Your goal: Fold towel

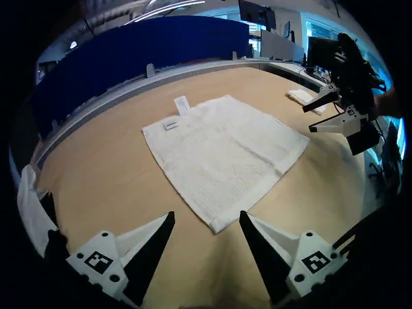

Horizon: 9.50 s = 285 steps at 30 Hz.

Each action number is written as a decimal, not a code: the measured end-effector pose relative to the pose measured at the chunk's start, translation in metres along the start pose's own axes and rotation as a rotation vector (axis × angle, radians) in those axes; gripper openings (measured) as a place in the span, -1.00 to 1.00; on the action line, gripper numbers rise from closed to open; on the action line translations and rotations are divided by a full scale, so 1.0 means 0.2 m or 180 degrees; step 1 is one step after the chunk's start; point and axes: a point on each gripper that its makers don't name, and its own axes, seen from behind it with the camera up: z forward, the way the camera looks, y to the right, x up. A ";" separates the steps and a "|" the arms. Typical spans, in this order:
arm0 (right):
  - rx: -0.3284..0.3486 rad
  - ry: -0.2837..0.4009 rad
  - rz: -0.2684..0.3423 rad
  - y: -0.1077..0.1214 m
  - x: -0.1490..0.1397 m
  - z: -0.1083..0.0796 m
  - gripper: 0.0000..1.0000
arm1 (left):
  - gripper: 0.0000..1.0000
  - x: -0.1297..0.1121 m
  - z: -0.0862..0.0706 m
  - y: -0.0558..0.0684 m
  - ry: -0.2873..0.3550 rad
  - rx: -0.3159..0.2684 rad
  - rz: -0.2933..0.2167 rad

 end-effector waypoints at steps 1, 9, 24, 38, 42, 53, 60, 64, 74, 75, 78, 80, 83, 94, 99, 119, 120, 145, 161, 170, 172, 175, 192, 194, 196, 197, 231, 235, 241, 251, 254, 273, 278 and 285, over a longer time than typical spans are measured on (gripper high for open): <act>0.0005 -0.0022 0.0012 0.00 -0.01 0.01 0.96 | 0.86 -0.01 0.01 0.00 -0.0018 -0.0008 -0.0003; 0.0055 -0.0135 0.0019 -0.02 -0.10 0.02 0.94 | 0.86 -0.08 0.06 0.04 -0.0175 -0.0068 -0.0087; 0.0106 -0.0249 0.0048 -0.03 -0.18 0.06 0.87 | 0.86 -0.11 0.07 0.05 -0.0289 -0.0054 -0.0111; 0.0229 -0.0363 0.0082 -0.09 -0.22 0.04 0.12 | 0.51 -0.10 0.06 0.08 -0.0318 -0.0086 -0.0072; 0.0234 -0.0372 0.0102 -0.09 -0.22 0.04 -0.23 | 0.38 -0.10 0.06 0.08 -0.0340 -0.0091 -0.0080; 0.0220 -0.0395 0.0124 -0.08 -0.22 0.04 -0.58 | -0.01 -0.11 0.06 0.07 -0.0392 -0.0040 -0.0142; 0.0219 -0.0400 0.0162 -0.08 -0.22 0.05 -0.64 | -0.56 -0.11 0.05 0.05 -0.0436 -0.0002 -0.0152; 0.0220 -0.0398 0.0171 -0.08 -0.22 0.05 -0.66 | -0.76 -0.11 0.06 0.04 -0.0445 0.0050 -0.0141; 0.0196 -0.0381 0.0175 -0.08 -0.19 0.05 -0.71 | -0.80 -0.08 0.03 0.07 -0.0386 0.0014 -0.0252; 0.0202 -0.0372 0.0182 -0.08 -0.19 0.05 -0.71 | -0.80 -0.07 0.02 0.07 -0.0377 0.0016 -0.0271; 0.0220 -0.0336 0.0196 -0.07 -0.15 0.04 -0.71 | -0.80 -0.05 0.00 0.07 -0.0347 0.0022 -0.0318; 0.0228 -0.0302 0.0195 -0.07 -0.12 0.02 -0.71 | -0.80 -0.03 -0.02 0.06 -0.0322 0.0026 -0.0342; 0.0225 -0.0251 0.0175 -0.07 -0.07 -0.02 -0.72 | -0.80 0.01 -0.07 0.06 -0.0282 0.0020 -0.0382; 0.0233 -0.0047 0.0146 -0.07 0.15 -0.20 -0.72 | -0.80 0.17 -0.27 0.06 -0.0147 0.0058 -0.0534; 0.0257 0.0047 0.0152 -0.07 0.24 -0.29 -0.73 | -0.80 0.22 -0.37 0.09 -0.0118 0.0041 -0.0557; 0.0300 0.0044 0.0167 -0.06 0.32 -0.34 -0.73 | -0.80 0.29 -0.43 0.11 -0.0094 0.0016 -0.0652; 0.0295 0.0044 0.0163 -0.05 0.33 -0.33 -0.73 | -0.80 0.30 -0.42 0.10 -0.0086 0.0023 -0.0668; 0.0171 -0.0026 0.0161 0.23 0.51 0.07 -0.73 | -0.80 0.51 -0.04 -0.23 -0.0065 0.0176 -0.0717; 0.0122 -0.0224 0.0293 0.29 0.41 0.29 -0.73 | -0.81 0.44 0.18 -0.29 -0.0124 0.0192 -0.0755; 0.0077 -0.0258 0.0362 0.31 0.39 0.39 -0.68 | -0.80 0.43 0.32 -0.35 -0.0139 0.0288 -0.0777; 0.0030 -0.0261 0.0368 0.31 0.39 0.40 -0.59 | -0.78 0.42 0.34 -0.36 -0.0148 0.0316 -0.0764; -0.0040 -0.0259 0.0376 0.33 0.39 0.42 -0.07 | -0.43 0.42 0.36 -0.37 -0.0161 0.0357 -0.0741; -0.0117 -0.0172 0.0490 0.35 0.42 0.38 0.83 | 0.76 0.43 0.31 -0.36 -0.0135 0.0338 -0.0716; -0.0111 -0.0169 0.0481 0.35 0.42 0.36 0.84 | 0.75 0.43 0.30 -0.36 -0.0128 0.0346 -0.0728; -0.0099 -0.0169 0.0472 0.34 0.41 0.35 0.83 | 0.75 0.43 0.28 -0.36 -0.0126 0.0350 -0.0739; -0.0093 -0.0169 0.0468 0.33 0.41 0.34 0.83 | 0.76 0.43 0.27 -0.36 -0.0126 0.0351 -0.0744; 0.0102 -0.0315 0.0179 0.18 0.17 0.11 0.83 | 0.75 0.09 -0.14 -0.24 -0.0137 0.0650 -0.1127; 0.0196 -0.0372 0.0044 0.15 0.14 0.11 0.83 | 0.75 0.04 -0.21 -0.24 -0.0129 0.0731 -0.1220; 0.0322 -0.0461 -0.0139 0.11 0.10 0.13 0.82 | 0.75 -0.04 -0.31 -0.23 -0.0112 0.0869 -0.1352; 0.0457 -0.0559 -0.0314 0.08 0.05 0.16 0.80 | 0.75 -0.17 -0.45 -0.22 -0.0136 0.1031 -0.1528; 0.0477 -0.0580 -0.0337 0.07 0.04 0.17 0.76 | 0.76 -0.20 -0.48 -0.22 -0.0140 0.1064 -0.1578; 0.0554 -0.0718 -0.0431 0.08 -0.04 0.22 -0.28 | 0.76 -0.29 -0.61 -0.21 -0.0158 0.1138 -0.1635; 0.0543 -0.0737 -0.0464 0.08 -0.04 0.22 -0.68 | 0.75 -0.30 -0.62 -0.21 -0.0159 0.1136 -0.1643; 0.0507 -0.0675 -0.0412 0.09 0.00 0.24 -0.90 | 0.75 -0.32 -0.64 -0.21 -0.0170 0.1150 -0.1647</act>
